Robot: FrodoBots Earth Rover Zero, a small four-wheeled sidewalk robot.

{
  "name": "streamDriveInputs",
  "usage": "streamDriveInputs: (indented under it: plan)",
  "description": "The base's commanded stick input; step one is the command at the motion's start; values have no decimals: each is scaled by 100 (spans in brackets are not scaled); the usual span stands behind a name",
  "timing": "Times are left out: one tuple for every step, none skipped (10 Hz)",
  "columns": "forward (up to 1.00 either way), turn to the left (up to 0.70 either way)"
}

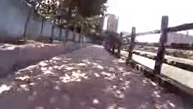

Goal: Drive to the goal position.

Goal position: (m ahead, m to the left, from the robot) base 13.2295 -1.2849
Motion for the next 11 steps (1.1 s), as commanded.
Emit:
streamDriveInputs:
  plan:
    - [70,0]
    - [70,0]
    - [70,0]
    - [70,0]
    - [70,0]
    - [70,0]
    - [70,0]
    - [70,0]
    - [70,0]
    - [70,0]
    - [70,0]
